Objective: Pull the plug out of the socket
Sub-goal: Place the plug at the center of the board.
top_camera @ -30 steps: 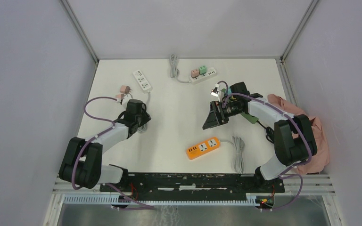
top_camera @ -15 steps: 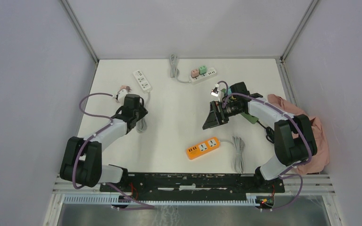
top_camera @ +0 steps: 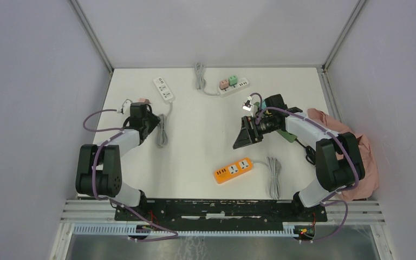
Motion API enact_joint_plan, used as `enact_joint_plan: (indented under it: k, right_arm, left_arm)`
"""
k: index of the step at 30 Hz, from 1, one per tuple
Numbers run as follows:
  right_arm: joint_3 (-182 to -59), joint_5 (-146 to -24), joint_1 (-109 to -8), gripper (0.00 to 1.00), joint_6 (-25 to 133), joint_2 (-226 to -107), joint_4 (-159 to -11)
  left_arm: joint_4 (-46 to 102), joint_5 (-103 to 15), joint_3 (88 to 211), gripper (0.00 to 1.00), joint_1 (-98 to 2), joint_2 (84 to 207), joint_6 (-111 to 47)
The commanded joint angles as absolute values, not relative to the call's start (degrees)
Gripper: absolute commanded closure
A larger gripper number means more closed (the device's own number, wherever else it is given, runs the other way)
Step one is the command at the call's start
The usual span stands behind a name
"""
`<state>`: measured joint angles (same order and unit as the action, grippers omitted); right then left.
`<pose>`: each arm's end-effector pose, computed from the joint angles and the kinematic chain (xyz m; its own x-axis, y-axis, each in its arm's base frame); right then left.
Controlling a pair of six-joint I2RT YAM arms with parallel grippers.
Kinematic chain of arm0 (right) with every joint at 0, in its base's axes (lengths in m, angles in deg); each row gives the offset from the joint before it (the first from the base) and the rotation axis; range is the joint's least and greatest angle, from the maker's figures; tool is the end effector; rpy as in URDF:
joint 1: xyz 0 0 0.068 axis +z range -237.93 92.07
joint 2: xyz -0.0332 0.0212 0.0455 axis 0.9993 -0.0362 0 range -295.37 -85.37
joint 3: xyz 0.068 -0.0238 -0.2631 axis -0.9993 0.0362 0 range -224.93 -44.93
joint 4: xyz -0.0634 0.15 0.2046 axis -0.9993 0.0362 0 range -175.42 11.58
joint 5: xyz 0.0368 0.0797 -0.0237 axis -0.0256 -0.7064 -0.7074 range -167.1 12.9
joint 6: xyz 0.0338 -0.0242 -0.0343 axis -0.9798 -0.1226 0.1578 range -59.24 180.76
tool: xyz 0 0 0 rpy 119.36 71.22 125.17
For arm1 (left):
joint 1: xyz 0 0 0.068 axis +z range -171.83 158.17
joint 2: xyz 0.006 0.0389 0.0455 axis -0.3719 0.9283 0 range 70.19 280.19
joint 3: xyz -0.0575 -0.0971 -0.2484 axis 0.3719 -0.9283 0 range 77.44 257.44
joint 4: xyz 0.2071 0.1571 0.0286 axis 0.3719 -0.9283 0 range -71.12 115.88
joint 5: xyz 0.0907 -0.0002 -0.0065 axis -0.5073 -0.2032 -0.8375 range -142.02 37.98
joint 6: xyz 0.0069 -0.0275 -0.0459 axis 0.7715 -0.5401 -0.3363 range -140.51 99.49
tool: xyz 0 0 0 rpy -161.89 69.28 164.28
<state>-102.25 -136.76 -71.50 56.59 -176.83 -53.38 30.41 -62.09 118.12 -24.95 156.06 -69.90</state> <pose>0.2794 0.1144 0.2054 -0.9098 -0.2299 -0.3455 -0.4122 0.4037 0.8168 0.2989 -0.0101 0.1742 -0.3636 -0.7287 -0.5803 -0.5452 0.6716 -0.5017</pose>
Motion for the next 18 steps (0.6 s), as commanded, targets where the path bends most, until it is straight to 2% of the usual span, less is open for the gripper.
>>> enact_joint_plan:
  k: [1, 5, 9, 13, 18]
  right_arm:
    - [-104.8, -137.9, -71.6, 0.00, 57.9, -174.6, -53.4]
    - [-105.0, -137.9, -71.7, 0.00, 58.3, -174.7, -53.0]
    - [-105.3, -137.7, -71.7, 0.00, 58.9, -174.5, -52.5]
    - [-105.9, -137.1, -71.7, 0.00, 60.5, -174.2, -51.0]
    - [-106.7, -136.1, -72.0, 0.00, 62.9, -173.0, -49.0]
  left_arm:
    - [31.8, -59.5, 117.6, 0.48, -23.6, 157.0, -73.0]
    - [31.6, -59.7, 116.3, 0.29, -23.5, 154.7, -73.0]
    - [30.7, -59.5, 115.2, 0.22, -23.6, 150.2, -73.0]
    - [29.9, -57.0, 113.6, 0.21, -23.6, 144.1, -72.4]
    - [34.1, -47.7, 109.2, 0.23, -23.7, 137.0, -71.7]
